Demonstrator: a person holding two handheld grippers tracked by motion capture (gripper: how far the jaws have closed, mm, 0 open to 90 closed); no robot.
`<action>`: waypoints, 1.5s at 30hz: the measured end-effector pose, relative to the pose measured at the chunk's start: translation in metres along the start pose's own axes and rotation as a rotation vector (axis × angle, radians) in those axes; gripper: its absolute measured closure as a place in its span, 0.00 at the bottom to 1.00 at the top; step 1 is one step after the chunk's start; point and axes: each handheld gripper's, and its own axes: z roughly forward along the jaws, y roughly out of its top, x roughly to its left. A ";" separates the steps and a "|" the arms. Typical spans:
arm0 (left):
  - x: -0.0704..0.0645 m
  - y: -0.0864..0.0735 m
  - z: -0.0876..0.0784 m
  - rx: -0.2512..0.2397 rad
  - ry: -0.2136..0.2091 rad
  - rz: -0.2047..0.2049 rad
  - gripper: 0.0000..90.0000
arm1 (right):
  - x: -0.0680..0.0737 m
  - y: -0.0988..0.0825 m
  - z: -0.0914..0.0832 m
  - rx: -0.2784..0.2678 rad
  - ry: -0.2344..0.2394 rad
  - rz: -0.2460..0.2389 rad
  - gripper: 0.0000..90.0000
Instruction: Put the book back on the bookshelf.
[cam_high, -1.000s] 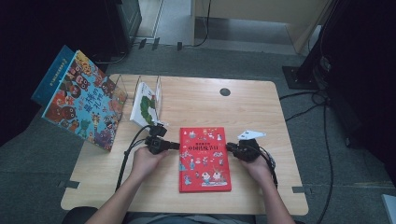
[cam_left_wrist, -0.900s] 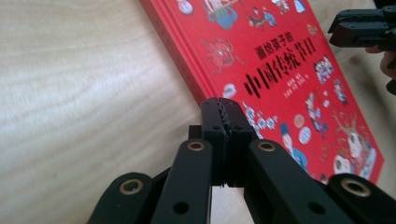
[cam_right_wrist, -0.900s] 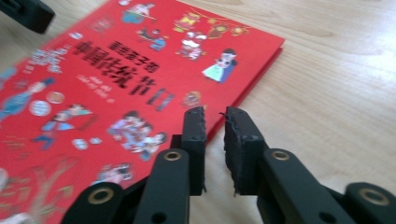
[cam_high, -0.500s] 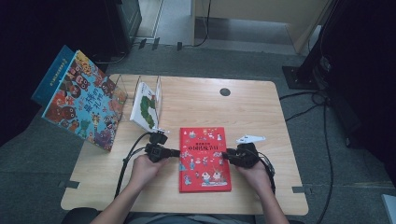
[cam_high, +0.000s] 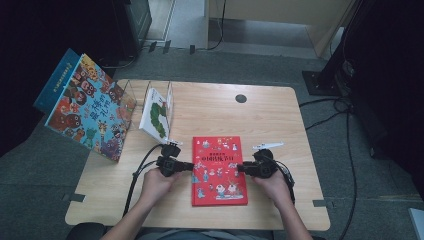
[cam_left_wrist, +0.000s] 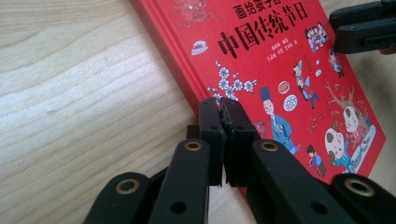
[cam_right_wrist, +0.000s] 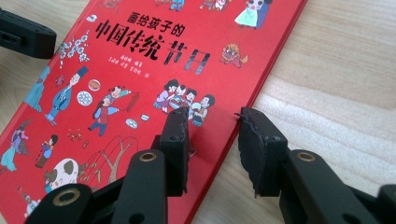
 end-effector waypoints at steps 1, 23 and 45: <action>0.001 0.000 0.001 0.014 0.006 0.003 1.00 | 0.000 0.001 0.000 0.004 -0.002 0.001 0.71; -0.004 0.003 0.008 -0.033 0.018 -0.015 1.00 | -0.008 0.027 0.007 0.081 -0.051 0.127 0.71; -0.003 0.002 0.008 -0.037 0.013 -0.012 1.00 | -0.003 0.036 0.001 0.143 -0.069 0.114 0.77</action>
